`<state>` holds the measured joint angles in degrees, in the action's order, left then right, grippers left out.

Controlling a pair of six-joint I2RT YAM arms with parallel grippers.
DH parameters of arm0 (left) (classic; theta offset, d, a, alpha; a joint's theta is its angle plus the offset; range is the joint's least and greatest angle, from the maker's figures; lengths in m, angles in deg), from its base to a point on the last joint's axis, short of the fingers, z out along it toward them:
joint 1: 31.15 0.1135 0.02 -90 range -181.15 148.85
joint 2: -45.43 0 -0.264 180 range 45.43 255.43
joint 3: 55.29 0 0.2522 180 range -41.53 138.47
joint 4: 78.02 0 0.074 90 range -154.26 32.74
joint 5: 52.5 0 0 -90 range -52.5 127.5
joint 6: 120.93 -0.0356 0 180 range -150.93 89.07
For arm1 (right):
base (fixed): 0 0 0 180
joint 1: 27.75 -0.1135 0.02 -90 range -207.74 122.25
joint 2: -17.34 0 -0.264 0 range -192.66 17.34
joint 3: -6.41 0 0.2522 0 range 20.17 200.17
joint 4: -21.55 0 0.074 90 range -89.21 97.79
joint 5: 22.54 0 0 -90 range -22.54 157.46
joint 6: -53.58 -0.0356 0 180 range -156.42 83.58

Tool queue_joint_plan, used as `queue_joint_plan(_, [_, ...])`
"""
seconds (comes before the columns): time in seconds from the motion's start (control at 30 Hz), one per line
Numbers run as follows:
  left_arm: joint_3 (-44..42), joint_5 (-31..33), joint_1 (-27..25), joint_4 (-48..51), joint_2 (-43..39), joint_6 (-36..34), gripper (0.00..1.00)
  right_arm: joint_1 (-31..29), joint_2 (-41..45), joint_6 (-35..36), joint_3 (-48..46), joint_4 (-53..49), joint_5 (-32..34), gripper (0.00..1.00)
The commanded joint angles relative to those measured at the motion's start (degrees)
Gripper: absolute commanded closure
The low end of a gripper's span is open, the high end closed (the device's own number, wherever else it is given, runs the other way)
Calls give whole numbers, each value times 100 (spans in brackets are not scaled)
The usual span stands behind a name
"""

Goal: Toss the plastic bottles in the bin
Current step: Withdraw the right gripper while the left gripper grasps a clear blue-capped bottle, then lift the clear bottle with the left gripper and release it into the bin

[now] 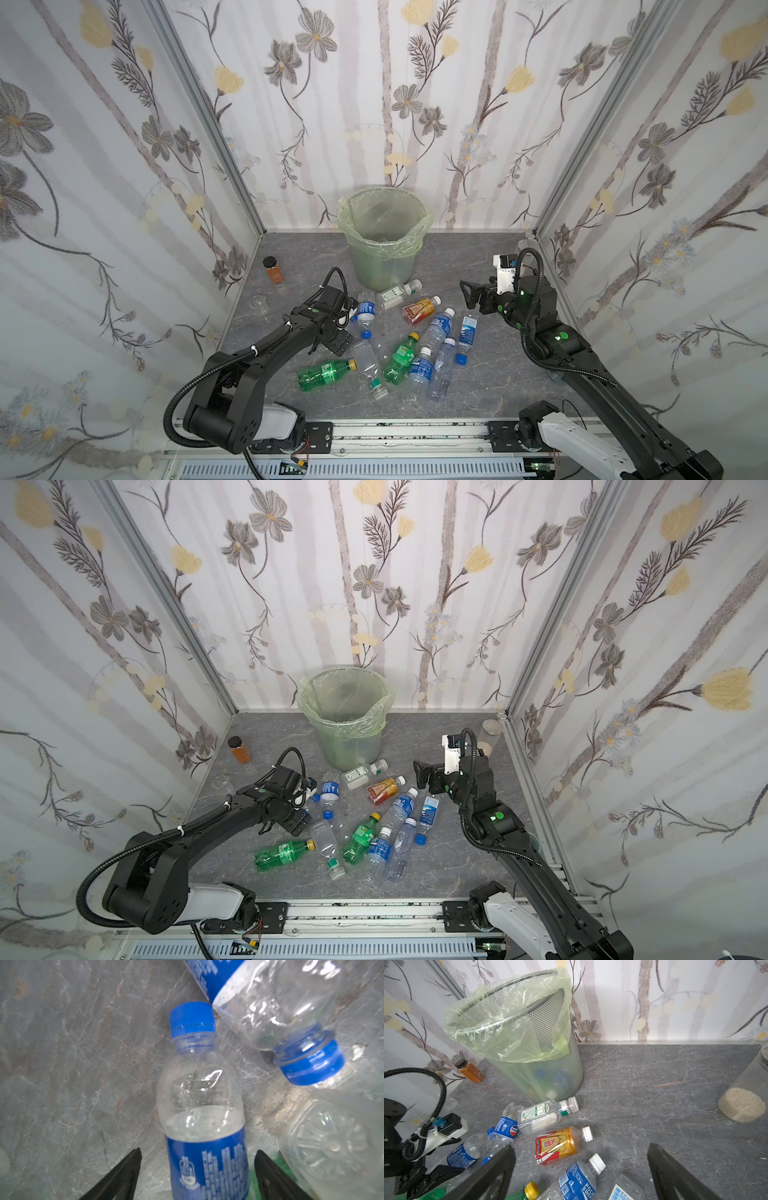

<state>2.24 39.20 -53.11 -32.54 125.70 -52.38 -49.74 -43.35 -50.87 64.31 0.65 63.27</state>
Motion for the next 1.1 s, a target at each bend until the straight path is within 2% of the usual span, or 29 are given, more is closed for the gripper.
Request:
queue_joint_plan(0.0, [130, 24, 7, -140, 354, -96, 23, 47, 56, 39, -50, 309, -109, 0])
queue_joint_plan(0.1, [284, 1, 7, -165, 734, 56, 34, 92, 115, 48, -50, 304, -144, 0])
queue_joint_plan(0.17, [308, 1, 3, -229, 844, 110, 45, 122, 165, 49, -263, 309, -161, 0])
queue_joint_plan(0.23, [251, 31, 6, -312, 797, 116, 50, 152, 197, 44, -307, 311, -187, 0])
queue_joint_plan(0.5, [-98, 51, 7, -594, -212, 36, 49, 202, 52, 66, -427, 320, -341, 0])
queue_joint_plan(0.83, [-474, -226, 130, -762, -2541, 162, 45, 205, -43, -53, -483, 327, -458, 0])
queue_joint_plan(0.97, [-105, -407, 134, -760, -2980, 519, 41, 205, -140, -53, -474, 301, -531, 0])
queue_joint_plan(1.07, [716, -755, 136, -787, -2735, 635, 40, 213, -202, -55, -502, 222, -514, 0])
